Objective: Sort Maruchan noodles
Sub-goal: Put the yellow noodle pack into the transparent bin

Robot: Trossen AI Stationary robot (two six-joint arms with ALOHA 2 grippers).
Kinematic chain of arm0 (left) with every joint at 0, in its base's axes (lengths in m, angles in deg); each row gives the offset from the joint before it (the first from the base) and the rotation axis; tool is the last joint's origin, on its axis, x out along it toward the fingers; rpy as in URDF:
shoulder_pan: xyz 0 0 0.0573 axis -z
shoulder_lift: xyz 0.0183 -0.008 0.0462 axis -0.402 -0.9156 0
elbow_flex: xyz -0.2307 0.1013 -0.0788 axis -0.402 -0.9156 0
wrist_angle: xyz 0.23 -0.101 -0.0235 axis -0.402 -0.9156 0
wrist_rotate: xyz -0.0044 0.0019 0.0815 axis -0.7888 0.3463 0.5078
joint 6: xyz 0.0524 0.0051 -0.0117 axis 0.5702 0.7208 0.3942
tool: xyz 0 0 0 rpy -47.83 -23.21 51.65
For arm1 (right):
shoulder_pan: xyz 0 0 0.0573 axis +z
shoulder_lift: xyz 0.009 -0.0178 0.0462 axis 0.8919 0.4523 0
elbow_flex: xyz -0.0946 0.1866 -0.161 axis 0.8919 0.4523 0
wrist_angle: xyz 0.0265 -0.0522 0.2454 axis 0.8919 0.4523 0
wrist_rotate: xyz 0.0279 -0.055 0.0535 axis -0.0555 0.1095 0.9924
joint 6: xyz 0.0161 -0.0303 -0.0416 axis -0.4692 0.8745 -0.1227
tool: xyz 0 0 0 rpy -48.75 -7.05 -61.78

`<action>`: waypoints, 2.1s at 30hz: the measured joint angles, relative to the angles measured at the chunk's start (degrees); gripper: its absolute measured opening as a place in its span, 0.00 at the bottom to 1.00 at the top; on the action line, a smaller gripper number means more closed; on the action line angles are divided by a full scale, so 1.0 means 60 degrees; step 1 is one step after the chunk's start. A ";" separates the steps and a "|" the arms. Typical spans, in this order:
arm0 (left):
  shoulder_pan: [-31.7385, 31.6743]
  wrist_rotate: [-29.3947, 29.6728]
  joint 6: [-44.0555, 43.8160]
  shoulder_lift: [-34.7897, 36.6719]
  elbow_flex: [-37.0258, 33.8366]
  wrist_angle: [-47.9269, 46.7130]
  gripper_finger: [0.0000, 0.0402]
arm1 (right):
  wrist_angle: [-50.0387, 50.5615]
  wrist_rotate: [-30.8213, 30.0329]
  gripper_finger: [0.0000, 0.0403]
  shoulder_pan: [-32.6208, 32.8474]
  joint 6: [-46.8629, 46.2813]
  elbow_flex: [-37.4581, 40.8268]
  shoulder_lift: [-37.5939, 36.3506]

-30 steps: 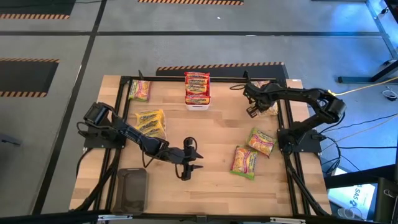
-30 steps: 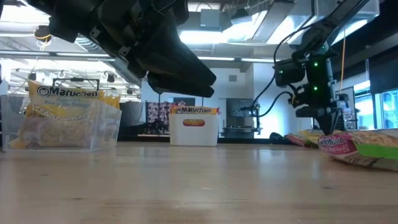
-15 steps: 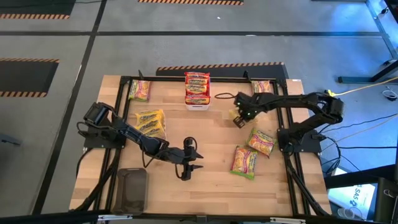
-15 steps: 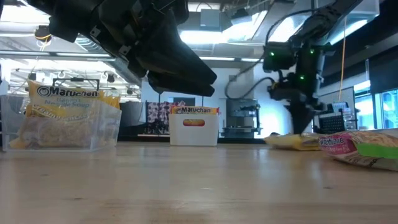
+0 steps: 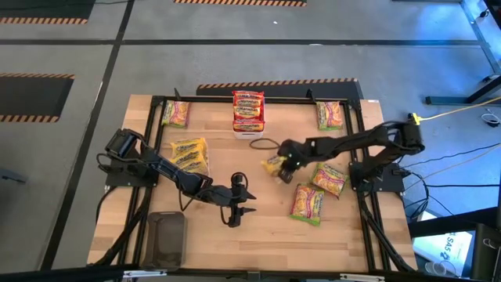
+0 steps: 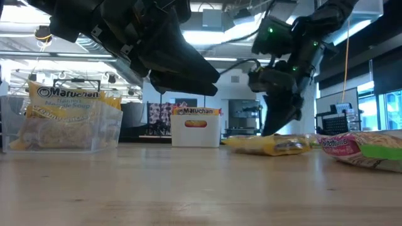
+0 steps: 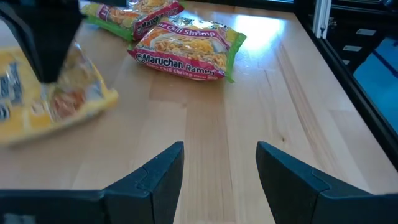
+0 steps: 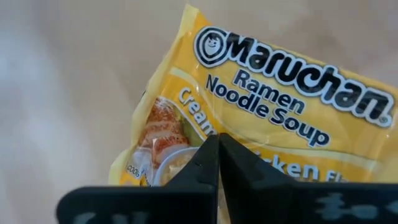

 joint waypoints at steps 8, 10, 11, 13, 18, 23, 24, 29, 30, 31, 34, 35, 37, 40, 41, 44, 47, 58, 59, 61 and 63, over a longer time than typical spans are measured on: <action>0.0000 0.0000 0.0007 0.0002 0.0000 0.0018 0.48 | -0.2595 -0.0090 0.01 0.1297 -0.0602 0.0011 0.0926; -0.0005 0.0003 0.0032 0.0004 0.0000 0.0018 0.48 | -0.3299 -0.0049 0.01 0.1542 -0.0666 0.0032 0.1104; -0.0008 0.0017 0.0003 0.0004 0.0000 0.0018 0.48 | -0.3598 0.0029 0.01 0.1649 -0.0636 0.0047 0.1142; -0.0011 0.0025 -0.0208 0.0004 0.0000 0.0018 0.48 | -0.3957 0.0101 0.01 0.1811 -0.0338 0.0046 0.1142; 0.0035 -0.0286 -0.0784 0.0004 0.0007 0.0007 0.48 | -0.2557 0.0494 0.01 0.1784 0.0323 -0.0299 -0.0248; 0.0212 -0.0324 -0.1679 0.0007 0.0015 -0.0447 0.48 | 0.0717 0.0569 0.01 0.0972 0.0541 -0.0329 -0.2399; 0.0271 -0.0230 -0.1789 0.0007 0.0015 -0.0545 0.48 | 0.1267 0.0453 0.01 0.0756 0.0456 -0.0338 -0.2693; 0.0496 0.0406 -0.2230 -0.0288 0.0007 -0.0693 0.48 | 0.2808 0.0797 0.11 -0.0350 0.0317 -0.0346 -0.2961; 0.0499 0.0458 -0.2301 -0.0420 0.0010 -0.0620 0.48 | 0.2786 0.0971 0.16 -0.0510 0.0331 -0.0346 -0.2814; 0.0506 0.0549 -0.2408 -0.0530 0.0015 -0.0629 0.48 | 0.2710 0.1122 0.22 -0.0633 0.0361 -0.0345 -0.2620; 0.0493 0.0797 -0.2684 -0.0852 0.0004 -0.0593 0.48 | 0.1968 0.1664 0.42 -0.0898 0.0561 -0.0343 -0.1978; 0.0488 0.0867 -0.2709 -0.0918 0.0000 -0.0602 0.48 | 0.1650 0.1902 0.49 -0.0956 0.0571 -0.0343 -0.1740; 0.0488 0.0940 -0.2752 -0.1039 0.0004 -0.0559 0.48 | 0.1037 0.2404 0.62 -0.1024 0.0550 -0.0346 -0.1229; 0.0497 0.1153 -0.2759 -0.1178 0.0002 -0.0561 0.48 | 0.0246 0.2979 0.76 -0.1062 0.0550 -0.0346 -0.0498; 0.0495 0.1255 -0.2759 -0.1180 -0.0001 -0.0607 0.48 | 0.0141 0.3015 0.80 -0.1061 0.0546 -0.0346 -0.0267; 0.0488 0.1556 -0.2727 -0.1209 0.0007 -0.0555 0.48 | -0.0299 0.3287 0.88 -0.1061 0.0542 -0.0346 0.0384; 0.0477 0.1760 -0.2692 -0.1220 0.0007 -0.0594 0.48 | -0.0822 0.3855 0.92 -0.1058 0.0470 -0.0346 0.0917; 0.0155 0.1687 -0.2214 -0.1267 0.0007 -0.0954 0.48 | -0.1991 0.4315 0.91 -0.0926 0.0065 -0.0364 0.1503; 0.0112 0.1681 -0.2188 -0.1353 0.0007 -0.0953 0.48 | -0.2075 0.4316 0.91 -0.0897 0.0035 -0.0364 0.1516; 0.0014 0.1668 -0.2175 -0.1534 -0.0006 -0.1029 0.48 | -0.2218 0.4315 0.91 -0.0764 -0.0071 -0.0358 0.1520; -0.0090 0.1626 -0.2184 -0.1698 0.0011 -0.0858 0.48 | -0.2361 0.4327 0.91 -0.0620 -0.0148 -0.0355 0.1542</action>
